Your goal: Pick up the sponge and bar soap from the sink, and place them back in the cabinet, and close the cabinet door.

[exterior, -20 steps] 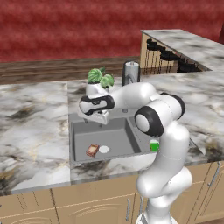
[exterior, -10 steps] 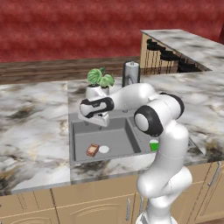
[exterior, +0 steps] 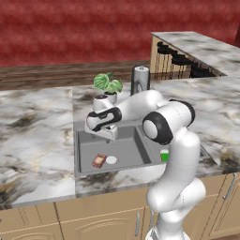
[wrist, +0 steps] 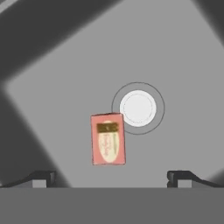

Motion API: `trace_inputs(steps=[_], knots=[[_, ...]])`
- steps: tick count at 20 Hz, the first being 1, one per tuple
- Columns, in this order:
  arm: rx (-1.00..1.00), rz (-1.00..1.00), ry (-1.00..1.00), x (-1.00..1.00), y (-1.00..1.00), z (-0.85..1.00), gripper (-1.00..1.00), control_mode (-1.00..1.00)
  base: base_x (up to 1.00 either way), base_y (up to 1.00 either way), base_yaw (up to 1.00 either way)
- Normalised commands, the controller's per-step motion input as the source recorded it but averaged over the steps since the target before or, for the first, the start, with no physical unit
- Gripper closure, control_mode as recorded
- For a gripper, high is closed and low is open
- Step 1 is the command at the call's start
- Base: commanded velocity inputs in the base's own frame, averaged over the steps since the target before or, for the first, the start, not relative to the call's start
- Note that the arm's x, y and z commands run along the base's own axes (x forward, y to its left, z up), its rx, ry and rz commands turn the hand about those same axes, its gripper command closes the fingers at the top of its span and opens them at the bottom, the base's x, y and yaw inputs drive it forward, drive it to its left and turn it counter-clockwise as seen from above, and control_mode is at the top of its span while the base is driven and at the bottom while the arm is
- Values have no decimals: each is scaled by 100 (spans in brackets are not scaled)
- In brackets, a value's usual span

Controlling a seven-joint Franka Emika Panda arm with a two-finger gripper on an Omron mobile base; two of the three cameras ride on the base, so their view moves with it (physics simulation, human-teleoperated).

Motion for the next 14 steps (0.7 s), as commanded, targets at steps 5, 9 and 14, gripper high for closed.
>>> trace_inputs(steps=[5,9,14], knots=[[0,0,0,0,0,-29,-100,-100,0,0,0],[0,0,0,0,0,-30,-100,-100,0,0,0],[0,0,0,0,0,-27,-100,-100,0,0,0]])
